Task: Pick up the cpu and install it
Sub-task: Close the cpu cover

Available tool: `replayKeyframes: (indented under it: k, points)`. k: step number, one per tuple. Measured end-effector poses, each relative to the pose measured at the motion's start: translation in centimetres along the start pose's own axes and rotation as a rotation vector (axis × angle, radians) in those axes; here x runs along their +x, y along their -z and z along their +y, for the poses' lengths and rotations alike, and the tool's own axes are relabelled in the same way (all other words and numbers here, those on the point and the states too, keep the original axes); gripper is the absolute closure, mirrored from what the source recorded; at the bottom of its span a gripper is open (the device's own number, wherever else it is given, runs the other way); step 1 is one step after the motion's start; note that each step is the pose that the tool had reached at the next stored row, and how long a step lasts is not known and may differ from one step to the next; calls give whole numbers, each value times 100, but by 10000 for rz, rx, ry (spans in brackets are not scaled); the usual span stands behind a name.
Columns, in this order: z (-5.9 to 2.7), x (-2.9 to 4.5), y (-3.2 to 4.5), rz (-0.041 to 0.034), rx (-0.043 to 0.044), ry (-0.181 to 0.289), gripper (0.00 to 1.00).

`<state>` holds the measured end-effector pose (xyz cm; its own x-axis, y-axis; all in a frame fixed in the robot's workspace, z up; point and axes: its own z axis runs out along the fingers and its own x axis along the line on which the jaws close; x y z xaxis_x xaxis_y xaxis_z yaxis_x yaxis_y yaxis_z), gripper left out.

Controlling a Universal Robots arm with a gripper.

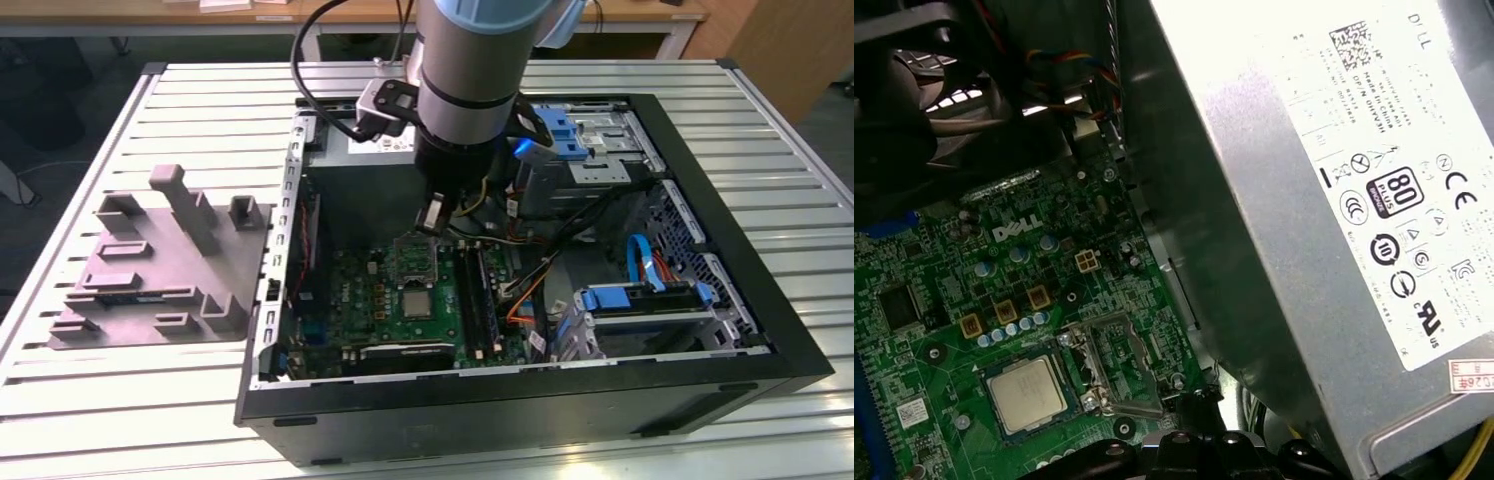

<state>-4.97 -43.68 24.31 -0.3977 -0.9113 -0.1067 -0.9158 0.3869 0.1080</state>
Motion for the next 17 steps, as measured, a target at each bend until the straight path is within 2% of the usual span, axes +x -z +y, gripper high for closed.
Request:
replayKeyframes:
  k: [2, 3, 6, 7, 8, 17]
  points:
    - [2, 0, 0, 7, 3, 0, 89]
    - [3, 1, 2, 66, 25, -3, 89]
    - [5, 2, 1, 373, 159, -9, 89]
    - [6, 2, 1, 455, 194, -9, 89]
    - [6, 4, 0, 481, 204, -7, 89]
    - [-4, 57, 3, 490, 201, 54, 89]
